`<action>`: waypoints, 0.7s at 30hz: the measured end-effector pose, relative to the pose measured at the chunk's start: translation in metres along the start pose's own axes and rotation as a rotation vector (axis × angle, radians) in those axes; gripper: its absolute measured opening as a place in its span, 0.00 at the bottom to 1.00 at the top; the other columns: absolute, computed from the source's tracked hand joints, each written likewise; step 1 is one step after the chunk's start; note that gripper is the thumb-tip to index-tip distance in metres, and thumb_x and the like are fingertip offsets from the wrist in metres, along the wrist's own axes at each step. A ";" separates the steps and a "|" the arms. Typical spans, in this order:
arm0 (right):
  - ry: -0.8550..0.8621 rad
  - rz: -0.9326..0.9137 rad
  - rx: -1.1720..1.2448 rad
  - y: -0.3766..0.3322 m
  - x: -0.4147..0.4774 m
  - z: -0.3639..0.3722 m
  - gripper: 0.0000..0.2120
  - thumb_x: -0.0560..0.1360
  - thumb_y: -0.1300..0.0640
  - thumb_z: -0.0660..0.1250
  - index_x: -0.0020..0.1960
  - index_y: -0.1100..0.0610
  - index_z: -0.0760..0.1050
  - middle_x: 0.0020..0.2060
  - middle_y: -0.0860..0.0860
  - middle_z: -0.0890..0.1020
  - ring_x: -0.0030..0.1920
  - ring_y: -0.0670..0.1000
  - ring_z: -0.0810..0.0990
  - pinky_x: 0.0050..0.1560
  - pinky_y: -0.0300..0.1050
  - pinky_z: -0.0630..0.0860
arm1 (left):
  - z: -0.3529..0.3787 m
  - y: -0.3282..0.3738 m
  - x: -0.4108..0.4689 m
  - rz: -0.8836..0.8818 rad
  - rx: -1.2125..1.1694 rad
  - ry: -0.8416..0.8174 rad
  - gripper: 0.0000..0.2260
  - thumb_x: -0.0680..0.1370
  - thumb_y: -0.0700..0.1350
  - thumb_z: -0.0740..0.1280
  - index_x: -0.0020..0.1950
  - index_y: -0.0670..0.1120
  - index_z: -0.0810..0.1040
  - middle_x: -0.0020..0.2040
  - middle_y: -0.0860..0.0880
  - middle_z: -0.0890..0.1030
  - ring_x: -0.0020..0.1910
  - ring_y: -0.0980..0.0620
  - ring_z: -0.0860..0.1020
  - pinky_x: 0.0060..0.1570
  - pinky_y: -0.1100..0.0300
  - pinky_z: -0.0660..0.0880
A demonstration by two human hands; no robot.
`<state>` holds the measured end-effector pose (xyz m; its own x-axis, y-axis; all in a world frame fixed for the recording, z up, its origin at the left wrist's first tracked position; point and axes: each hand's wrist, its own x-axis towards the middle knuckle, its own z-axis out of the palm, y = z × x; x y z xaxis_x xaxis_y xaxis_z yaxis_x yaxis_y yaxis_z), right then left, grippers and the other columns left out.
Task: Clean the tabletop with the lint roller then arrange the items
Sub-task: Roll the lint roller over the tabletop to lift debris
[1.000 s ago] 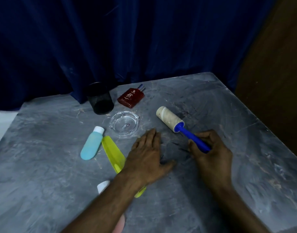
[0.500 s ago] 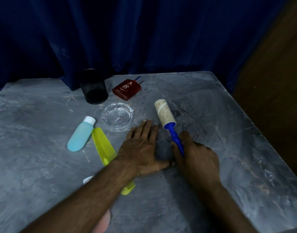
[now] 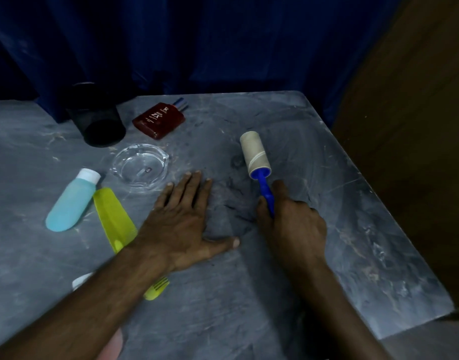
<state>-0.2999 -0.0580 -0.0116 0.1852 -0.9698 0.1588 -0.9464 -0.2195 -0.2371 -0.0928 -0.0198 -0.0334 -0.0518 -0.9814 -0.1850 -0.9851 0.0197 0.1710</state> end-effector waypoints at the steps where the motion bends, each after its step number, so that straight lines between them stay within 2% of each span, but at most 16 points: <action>1: -0.005 0.012 -0.020 0.006 0.001 -0.002 0.20 0.85 0.42 0.54 0.73 0.49 0.64 0.32 0.45 0.71 0.34 0.50 0.77 0.37 0.47 0.75 | -0.001 0.000 0.000 0.001 0.007 -0.004 0.60 0.64 0.85 0.45 0.86 0.51 0.33 0.86 0.50 0.32 0.85 0.52 0.33 0.84 0.47 0.37; 4: 0.013 0.063 -0.059 0.023 0.004 -0.011 0.22 0.84 0.42 0.54 0.74 0.50 0.65 0.35 0.46 0.71 0.36 0.53 0.77 0.37 0.47 0.73 | -0.001 0.000 0.000 0.005 0.018 -0.004 0.60 0.64 0.86 0.44 0.86 0.51 0.33 0.86 0.49 0.33 0.85 0.51 0.34 0.84 0.48 0.38; 8: 0.023 0.132 -0.084 0.050 0.007 -0.019 0.21 0.84 0.41 0.55 0.73 0.50 0.66 0.32 0.45 0.70 0.31 0.48 0.72 0.30 0.43 0.65 | 0.000 -0.001 0.000 0.014 -0.001 0.031 0.61 0.63 0.86 0.42 0.86 0.51 0.36 0.87 0.49 0.36 0.86 0.51 0.36 0.84 0.48 0.39; 10: 0.011 0.158 -0.071 0.063 0.008 -0.024 0.21 0.84 0.41 0.55 0.72 0.50 0.65 0.33 0.46 0.72 0.32 0.48 0.74 0.30 0.44 0.70 | 0.000 -0.001 0.000 0.014 0.011 0.033 0.61 0.63 0.86 0.41 0.86 0.51 0.36 0.87 0.49 0.36 0.86 0.50 0.37 0.84 0.49 0.39; 13: 0.000 0.199 -0.038 0.082 0.007 -0.033 0.24 0.81 0.40 0.52 0.71 0.51 0.67 0.36 0.50 0.76 0.35 0.51 0.77 0.37 0.53 0.80 | 0.001 -0.001 0.002 0.008 0.035 0.022 0.61 0.62 0.87 0.39 0.86 0.52 0.34 0.87 0.49 0.35 0.86 0.50 0.36 0.84 0.50 0.37; 16: 0.009 0.233 -0.034 0.096 0.006 -0.040 0.22 0.82 0.42 0.55 0.70 0.54 0.69 0.38 0.50 0.76 0.38 0.52 0.78 0.41 0.56 0.81 | 0.003 -0.003 0.003 0.012 0.012 0.015 0.63 0.60 0.89 0.37 0.86 0.52 0.34 0.87 0.50 0.35 0.86 0.50 0.37 0.83 0.50 0.37; 21: 0.022 0.258 -0.045 0.108 0.005 -0.044 0.22 0.83 0.43 0.56 0.70 0.56 0.70 0.35 0.50 0.76 0.34 0.52 0.78 0.39 0.55 0.81 | 0.002 -0.002 0.002 0.013 0.012 0.016 0.64 0.58 0.89 0.34 0.86 0.52 0.34 0.87 0.49 0.35 0.86 0.50 0.37 0.83 0.50 0.37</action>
<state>-0.4130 -0.0816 0.0052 -0.0687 -0.9905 0.1194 -0.9726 0.0398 -0.2292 -0.0911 -0.0211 -0.0359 -0.0622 -0.9839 -0.1676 -0.9863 0.0349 0.1614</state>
